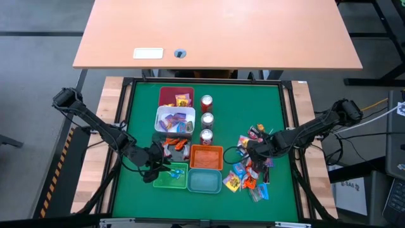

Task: Sort candy
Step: Put the orange chocolate into the black bin

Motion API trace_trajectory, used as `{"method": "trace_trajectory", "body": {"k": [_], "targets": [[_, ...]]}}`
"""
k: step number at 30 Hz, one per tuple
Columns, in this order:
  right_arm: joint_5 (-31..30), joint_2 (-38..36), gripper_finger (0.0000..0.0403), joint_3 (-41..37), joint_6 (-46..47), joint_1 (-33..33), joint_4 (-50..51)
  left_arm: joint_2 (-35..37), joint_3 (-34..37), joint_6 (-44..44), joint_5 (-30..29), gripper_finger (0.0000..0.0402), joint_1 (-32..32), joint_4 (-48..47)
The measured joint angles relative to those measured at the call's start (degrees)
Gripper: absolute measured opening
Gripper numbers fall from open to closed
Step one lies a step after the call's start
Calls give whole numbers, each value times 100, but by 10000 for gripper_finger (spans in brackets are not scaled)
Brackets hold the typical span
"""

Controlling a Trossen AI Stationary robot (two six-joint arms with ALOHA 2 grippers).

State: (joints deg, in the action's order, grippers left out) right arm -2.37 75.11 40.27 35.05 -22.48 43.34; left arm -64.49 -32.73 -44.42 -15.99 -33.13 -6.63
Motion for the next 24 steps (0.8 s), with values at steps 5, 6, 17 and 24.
{"method": "trace_trajectory", "body": {"k": [5,6,17,24], "targets": [[93,0,7,0,9,0,0,0,0,1,-2,124,-1,0],[77,0,9,0,58,0,-1,-1,0,0,-2,124,0,-1],[157,0,81,4,57,0,-7,0,0,2,-2,124,0,-2],[154,0,160,7,-202,0,-41,-2,0,0,-4,124,0,-2]]}}
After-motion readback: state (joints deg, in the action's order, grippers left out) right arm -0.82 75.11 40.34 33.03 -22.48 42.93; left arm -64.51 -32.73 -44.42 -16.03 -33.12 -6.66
